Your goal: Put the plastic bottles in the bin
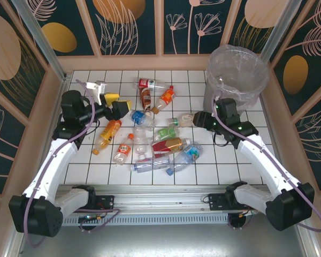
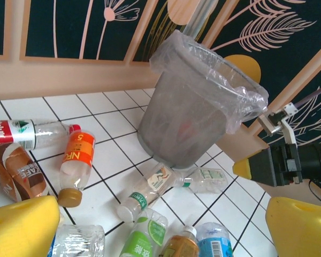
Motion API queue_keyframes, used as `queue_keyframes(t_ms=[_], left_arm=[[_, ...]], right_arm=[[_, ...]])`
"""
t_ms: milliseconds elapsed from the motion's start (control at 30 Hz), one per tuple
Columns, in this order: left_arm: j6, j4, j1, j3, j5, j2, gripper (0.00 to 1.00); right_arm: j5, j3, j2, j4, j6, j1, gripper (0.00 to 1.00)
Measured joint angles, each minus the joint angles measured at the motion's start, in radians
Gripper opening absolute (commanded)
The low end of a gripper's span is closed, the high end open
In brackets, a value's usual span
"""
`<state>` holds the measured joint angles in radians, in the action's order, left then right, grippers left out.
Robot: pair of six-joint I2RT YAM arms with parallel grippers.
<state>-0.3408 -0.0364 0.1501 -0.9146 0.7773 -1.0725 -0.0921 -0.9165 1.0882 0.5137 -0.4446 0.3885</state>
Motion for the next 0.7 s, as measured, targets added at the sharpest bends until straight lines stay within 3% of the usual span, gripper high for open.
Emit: queue_keyframes(t_ms=[400, 700], left_arm=[[-0.041, -0.043, 0.000, 0.020, -0.003, 0.014, 0.99], [-0.060, -0.050, 0.010, -0.021, 0.007, -0.016, 0.99]], right_arm=[[0.116, 0.152, 0.003, 0.021, -0.158, 0.050, 0.78], [0.202, 0.164, 0.089, -0.001, -0.066, 0.037, 0.85]])
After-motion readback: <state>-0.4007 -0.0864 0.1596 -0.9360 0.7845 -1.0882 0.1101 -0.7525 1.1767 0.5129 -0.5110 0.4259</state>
